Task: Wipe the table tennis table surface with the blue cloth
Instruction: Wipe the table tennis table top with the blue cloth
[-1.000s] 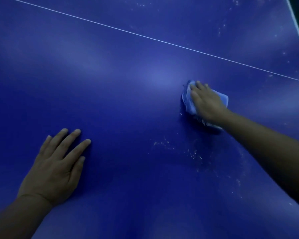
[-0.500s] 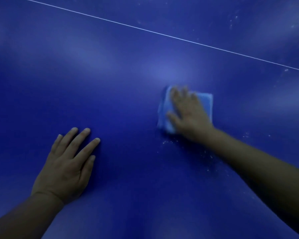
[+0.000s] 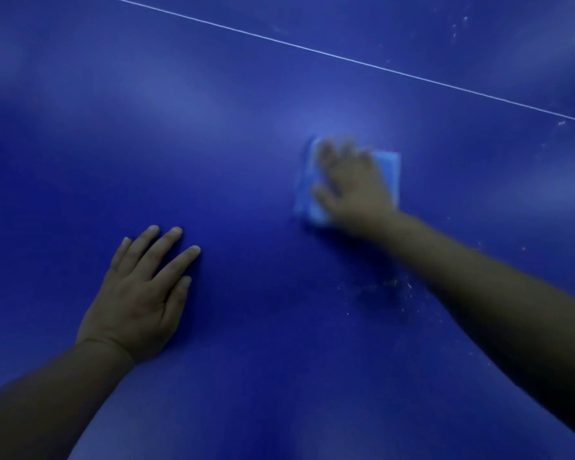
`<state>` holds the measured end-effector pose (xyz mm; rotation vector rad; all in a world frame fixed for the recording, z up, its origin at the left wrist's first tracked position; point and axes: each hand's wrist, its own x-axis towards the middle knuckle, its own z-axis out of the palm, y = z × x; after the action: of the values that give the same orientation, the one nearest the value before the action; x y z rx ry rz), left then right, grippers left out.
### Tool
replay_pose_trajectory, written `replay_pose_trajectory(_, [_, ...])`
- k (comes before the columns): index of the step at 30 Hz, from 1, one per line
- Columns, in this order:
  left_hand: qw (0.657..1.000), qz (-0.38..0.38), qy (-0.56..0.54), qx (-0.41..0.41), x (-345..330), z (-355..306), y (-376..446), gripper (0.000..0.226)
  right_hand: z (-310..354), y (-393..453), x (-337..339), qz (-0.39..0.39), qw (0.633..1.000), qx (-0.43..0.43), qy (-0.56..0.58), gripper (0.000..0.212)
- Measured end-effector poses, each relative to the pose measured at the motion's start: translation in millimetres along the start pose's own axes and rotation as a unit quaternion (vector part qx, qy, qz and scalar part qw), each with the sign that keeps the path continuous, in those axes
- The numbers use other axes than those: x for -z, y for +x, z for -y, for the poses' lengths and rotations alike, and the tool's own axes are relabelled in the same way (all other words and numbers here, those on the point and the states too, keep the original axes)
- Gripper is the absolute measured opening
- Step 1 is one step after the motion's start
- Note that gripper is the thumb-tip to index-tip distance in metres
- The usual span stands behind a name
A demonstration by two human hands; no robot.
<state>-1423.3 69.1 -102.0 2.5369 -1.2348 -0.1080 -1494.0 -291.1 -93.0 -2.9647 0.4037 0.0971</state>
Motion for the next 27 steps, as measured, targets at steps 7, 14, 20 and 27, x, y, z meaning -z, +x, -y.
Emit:
replay_pose_trajectory(7, [1.0, 0.002, 0.001, 0.002, -0.1, -1.5, 1.5, 0.051, 0.2, -119.6, -10.5, 0.045, 0.974, 0.219, -0.049, 0.07])
replay_pose_trajectory(14, [1.0, 0.005, 0.016, 0.001, -1.1, -0.7, 1.7, 0.053, -90.8, -83.7, 8.2, -0.045, 0.965, -0.256, -0.039, 0.081])
replay_pose_trajectory(20, [0.998, 0.016, 0.051, 0.015, 0.4, -5.6, -0.5, 0.059, 49.9, -239.1, -24.6, 0.019, 0.989, 0.143, -0.007, 0.064])
replay_pose_trajectory(27, [0.996, 0.046, 0.063, 0.046, 10.9, -22.2, -24.4, 0.066, -75.8, -177.1, 1.7, -0.03, 0.965, -0.259, -0.021, 0.069])
